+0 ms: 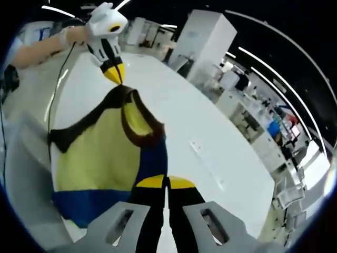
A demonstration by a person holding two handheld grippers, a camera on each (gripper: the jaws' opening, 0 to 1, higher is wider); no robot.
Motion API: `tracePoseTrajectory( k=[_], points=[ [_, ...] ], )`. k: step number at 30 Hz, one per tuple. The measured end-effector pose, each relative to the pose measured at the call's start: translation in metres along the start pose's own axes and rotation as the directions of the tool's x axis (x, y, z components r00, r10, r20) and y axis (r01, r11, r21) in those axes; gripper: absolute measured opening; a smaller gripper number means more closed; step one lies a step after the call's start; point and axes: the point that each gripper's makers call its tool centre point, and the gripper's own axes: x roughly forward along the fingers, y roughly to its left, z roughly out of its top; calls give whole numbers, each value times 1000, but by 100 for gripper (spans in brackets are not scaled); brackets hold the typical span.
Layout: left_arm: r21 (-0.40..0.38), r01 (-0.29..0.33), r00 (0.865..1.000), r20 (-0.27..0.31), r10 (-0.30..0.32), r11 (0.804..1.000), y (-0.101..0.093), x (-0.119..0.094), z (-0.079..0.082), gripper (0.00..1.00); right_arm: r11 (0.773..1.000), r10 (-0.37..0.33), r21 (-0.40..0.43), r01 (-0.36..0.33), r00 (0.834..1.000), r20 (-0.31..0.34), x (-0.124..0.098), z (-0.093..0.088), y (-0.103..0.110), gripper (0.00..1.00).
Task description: Fold the garment on the visible template until the final outline fits inside the template.
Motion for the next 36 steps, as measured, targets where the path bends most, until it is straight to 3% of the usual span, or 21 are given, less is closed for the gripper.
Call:
tracePoseTrajectory(
  k=[11,33,36],
  points=[
    [-15,15,1000,-20,-15,1000,11,21,-6,0,997,52,-53,-53,998,-36,19,-10,5,1],
    [-20,10,998,-62,-11,1000,33,66,-23,0,997,37,-63,-42,996,-79,60,-32,-10,1],
    [-25,14,998,-68,-15,1000,24,72,-26,0,998,34,-43,-38,996,-81,69,-36,-13,1]
  ],
)
